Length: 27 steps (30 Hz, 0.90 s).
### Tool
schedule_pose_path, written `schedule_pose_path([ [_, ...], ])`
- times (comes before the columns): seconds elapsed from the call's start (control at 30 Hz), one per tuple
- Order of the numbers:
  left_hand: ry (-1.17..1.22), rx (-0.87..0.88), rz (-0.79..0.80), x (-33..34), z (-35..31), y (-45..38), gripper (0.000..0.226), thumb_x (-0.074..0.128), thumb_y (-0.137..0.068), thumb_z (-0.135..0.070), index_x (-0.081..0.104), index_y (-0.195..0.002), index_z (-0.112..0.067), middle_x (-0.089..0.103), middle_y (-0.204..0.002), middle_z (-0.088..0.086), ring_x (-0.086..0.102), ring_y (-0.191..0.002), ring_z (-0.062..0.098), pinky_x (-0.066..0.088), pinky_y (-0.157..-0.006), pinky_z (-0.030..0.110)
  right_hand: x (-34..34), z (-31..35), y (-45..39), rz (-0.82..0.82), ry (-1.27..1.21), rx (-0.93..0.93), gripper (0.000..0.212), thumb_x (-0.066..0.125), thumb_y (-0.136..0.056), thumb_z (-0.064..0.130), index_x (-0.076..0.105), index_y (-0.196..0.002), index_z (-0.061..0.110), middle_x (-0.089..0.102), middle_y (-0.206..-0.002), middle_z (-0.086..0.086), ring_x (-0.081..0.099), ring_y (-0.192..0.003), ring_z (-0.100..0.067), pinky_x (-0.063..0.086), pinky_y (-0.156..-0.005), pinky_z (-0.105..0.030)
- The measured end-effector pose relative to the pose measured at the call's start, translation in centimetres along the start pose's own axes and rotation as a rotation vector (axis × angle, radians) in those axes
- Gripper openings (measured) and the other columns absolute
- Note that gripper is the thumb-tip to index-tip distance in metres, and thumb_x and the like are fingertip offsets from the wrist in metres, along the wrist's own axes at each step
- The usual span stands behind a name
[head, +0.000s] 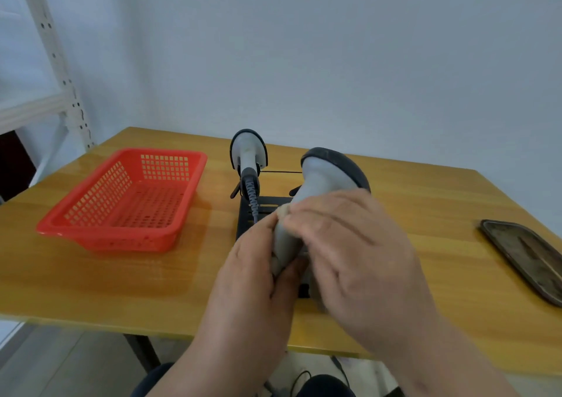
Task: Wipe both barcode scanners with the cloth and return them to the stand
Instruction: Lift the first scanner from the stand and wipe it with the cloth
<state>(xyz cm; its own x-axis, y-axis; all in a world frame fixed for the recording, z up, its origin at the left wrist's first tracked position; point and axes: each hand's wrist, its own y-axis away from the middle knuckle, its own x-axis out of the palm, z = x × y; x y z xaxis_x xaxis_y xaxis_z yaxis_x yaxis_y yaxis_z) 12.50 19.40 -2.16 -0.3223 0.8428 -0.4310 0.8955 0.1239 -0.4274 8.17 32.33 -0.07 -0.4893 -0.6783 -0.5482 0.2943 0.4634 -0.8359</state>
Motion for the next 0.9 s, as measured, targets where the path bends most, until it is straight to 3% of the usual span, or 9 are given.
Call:
schedule_pose_path([
  [0.13,0.016,-0.086,-0.017,0.5,-0.3,0.3,0.06,0.065,-0.085,-0.026,0.04,-0.136,-0.044,0.057,-0.116,-0.026,0.055,-0.103,-0.003,0.045,-0.075,0.012,-0.6,-0.9,-0.4,-0.077,0.004,0.186,0.024,0.053,-0.086,-0.006,0.072,-0.098,0.002,0.07,-0.099,-0.008,0.061,-0.094,-0.023,0.051,-0.08,-0.037],
  [0.23,0.102,-0.089,-0.035,0.1,-0.3,0.0,0.053,0.061,-0.083,-0.009,0.051,-0.123,-0.042,0.067,-0.112,-0.015,0.064,-0.101,0.004,0.052,-0.078,0.018,-0.1,1.8,0.0,0.035,-0.08,-0.005,0.027,0.047,-0.095,0.004,0.074,-0.097,0.001,0.071,-0.102,-0.009,0.058,-0.096,-0.02,0.048,-0.09,-0.03],
  [0.33,0.14,-0.188,-0.035,-0.1,-0.2,0.1,0.055,0.066,-0.083,-0.02,0.046,-0.127,-0.048,0.062,-0.118,-0.022,0.06,-0.107,0.001,0.052,-0.084,0.026,-0.7,0.0,0.1,0.079,-0.057,-0.012,0.026,0.049,-0.093,0.002,0.074,-0.1,0.003,0.071,-0.102,-0.007,0.06,-0.095,-0.022,0.048,-0.089,-0.032],
  [0.47,0.302,-0.284,0.027,0.1,-0.8,-0.1,0.042,0.069,-0.081,-0.021,0.059,-0.118,-0.038,0.067,-0.075,-0.015,0.06,-0.061,-0.003,0.041,-0.051,0.009,-0.7,-0.5,0.0,-0.028,0.01,0.177,0.026,0.052,-0.083,-0.004,0.072,-0.096,0.006,0.068,-0.099,-0.006,0.06,-0.093,-0.024,0.049,-0.081,-0.037],
  [0.57,0.515,-0.309,0.093,-0.4,-0.7,-0.2,0.029,0.061,-0.078,-0.003,0.067,-0.098,-0.023,0.065,-0.06,-0.014,0.056,-0.05,-0.002,0.042,-0.048,0.01,-0.1,1.5,0.7,0.114,-0.067,-0.019,0.026,0.051,-0.084,-0.001,0.074,-0.096,0.005,0.071,-0.099,-0.006,0.057,-0.092,-0.021,0.048,-0.085,-0.032],
  [0.63,0.557,-0.325,0.096,-0.5,-0.3,-0.1,0.03,0.065,-0.08,0.0,0.069,-0.095,-0.025,0.062,-0.057,-0.013,0.052,-0.048,0.001,0.04,-0.048,0.014,-0.5,0.4,0.9,0.122,-0.11,0.031,0.025,0.052,-0.089,0.0,0.073,-0.1,0.006,0.07,-0.101,-0.004,0.06,-0.094,-0.019,0.05,-0.085,-0.031],
  [0.73,0.511,-0.365,0.008,-0.5,-0.3,0.0,0.026,0.075,-0.077,-0.014,0.07,-0.093,-0.033,0.063,-0.059,-0.012,0.053,-0.052,0.003,0.043,-0.052,0.021,-1.1,-0.8,1.6,0.052,-0.118,0.209,0.022,0.061,-0.084,-0.003,0.073,-0.098,0.009,0.068,-0.099,0.002,0.062,-0.097,-0.012,0.05,-0.084,-0.021],
  [0.83,0.356,-0.298,-0.06,-1.0,-0.7,-0.2,0.028,0.077,-0.075,-0.021,0.07,-0.094,-0.039,0.071,-0.074,-0.019,0.063,-0.065,-0.002,0.048,-0.054,0.012,-1.3,0.2,2.1,-0.023,-0.135,0.29,0.017,0.062,-0.085,0.006,0.072,-0.097,0.009,0.064,-0.097,0.009,0.06,-0.1,-0.005,0.041,-0.088,-0.008],
  [0.9,0.254,-0.216,-0.056,-1.0,-1.1,-0.3,0.028,0.076,-0.076,-0.022,0.067,-0.087,-0.046,0.071,-0.079,-0.026,0.062,-0.072,-0.01,0.045,-0.056,0.005,-1.2,1.1,1.8,-0.082,-0.148,0.264,0.016,0.064,-0.084,0.003,0.072,-0.097,0.007,0.066,-0.097,0.008,0.061,-0.097,-0.009,0.042,-0.087,-0.011],
])
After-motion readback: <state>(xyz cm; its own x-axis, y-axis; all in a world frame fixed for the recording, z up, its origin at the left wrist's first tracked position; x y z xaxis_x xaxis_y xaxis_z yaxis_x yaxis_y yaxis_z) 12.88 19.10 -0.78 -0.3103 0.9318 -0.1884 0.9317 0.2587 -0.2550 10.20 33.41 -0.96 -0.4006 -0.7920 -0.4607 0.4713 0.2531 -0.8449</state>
